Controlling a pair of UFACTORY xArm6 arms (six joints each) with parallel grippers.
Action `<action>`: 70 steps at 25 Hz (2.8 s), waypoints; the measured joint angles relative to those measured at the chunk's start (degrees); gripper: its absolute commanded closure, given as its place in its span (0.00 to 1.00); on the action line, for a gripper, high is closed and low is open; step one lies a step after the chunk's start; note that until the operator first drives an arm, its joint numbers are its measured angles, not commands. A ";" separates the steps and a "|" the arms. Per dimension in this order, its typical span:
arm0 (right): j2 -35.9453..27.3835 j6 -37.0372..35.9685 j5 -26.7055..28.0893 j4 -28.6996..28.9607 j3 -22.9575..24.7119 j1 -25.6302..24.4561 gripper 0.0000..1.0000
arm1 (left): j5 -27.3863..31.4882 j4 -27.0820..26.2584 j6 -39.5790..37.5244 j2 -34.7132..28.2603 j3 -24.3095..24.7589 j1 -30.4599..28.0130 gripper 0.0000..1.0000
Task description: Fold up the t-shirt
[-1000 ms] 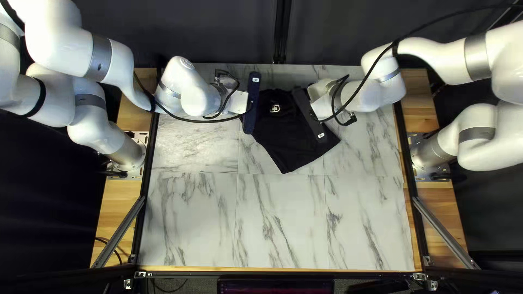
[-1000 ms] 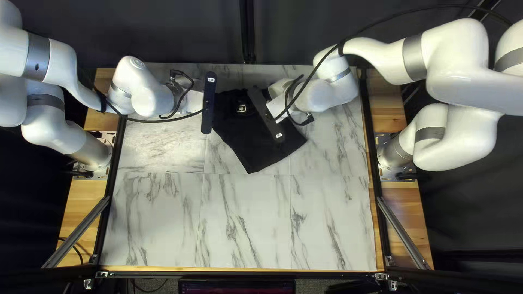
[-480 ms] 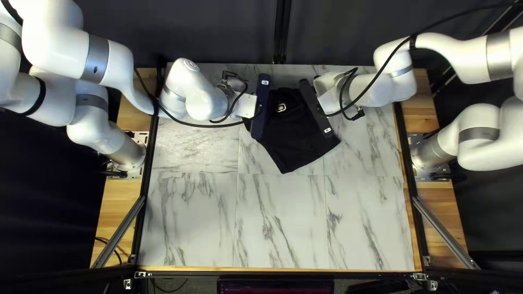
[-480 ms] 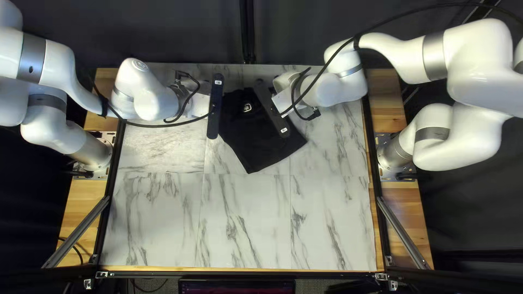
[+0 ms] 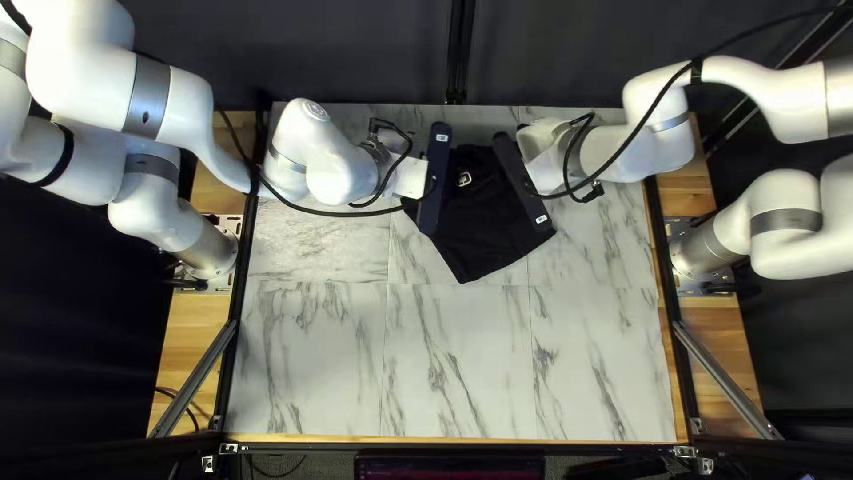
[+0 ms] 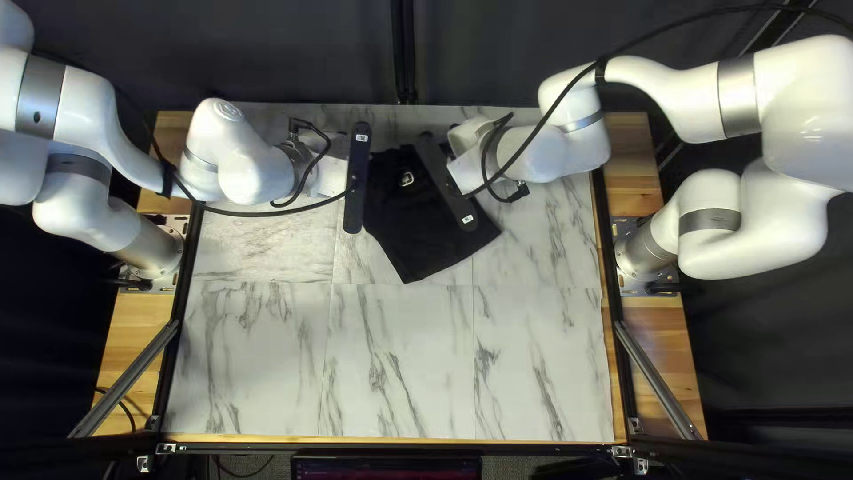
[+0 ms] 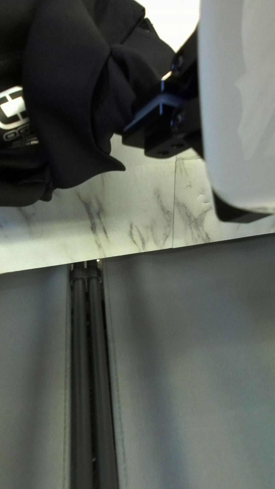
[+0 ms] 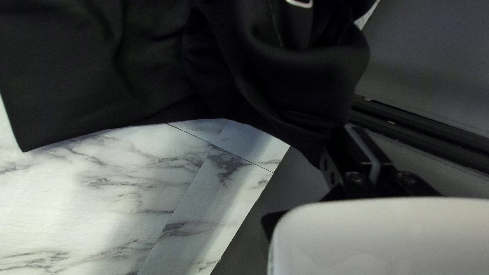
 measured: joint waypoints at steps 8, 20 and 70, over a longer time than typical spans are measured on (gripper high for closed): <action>-2.70 0.09 1.97 0.33 0.85 1.67 1.00 | 1.45 -0.38 0.44 0.18 -2.19 -2.20 1.00; -6.10 4.47 5.27 -0.29 3.85 5.93 1.00 | 3.75 1.74 -4.99 6.12 -6.39 -9.88 1.00; -8.14 27.89 9.36 0.79 17.36 20.59 1.00 | -1.63 1.58 -12.45 21.44 -9.79 -16.62 1.00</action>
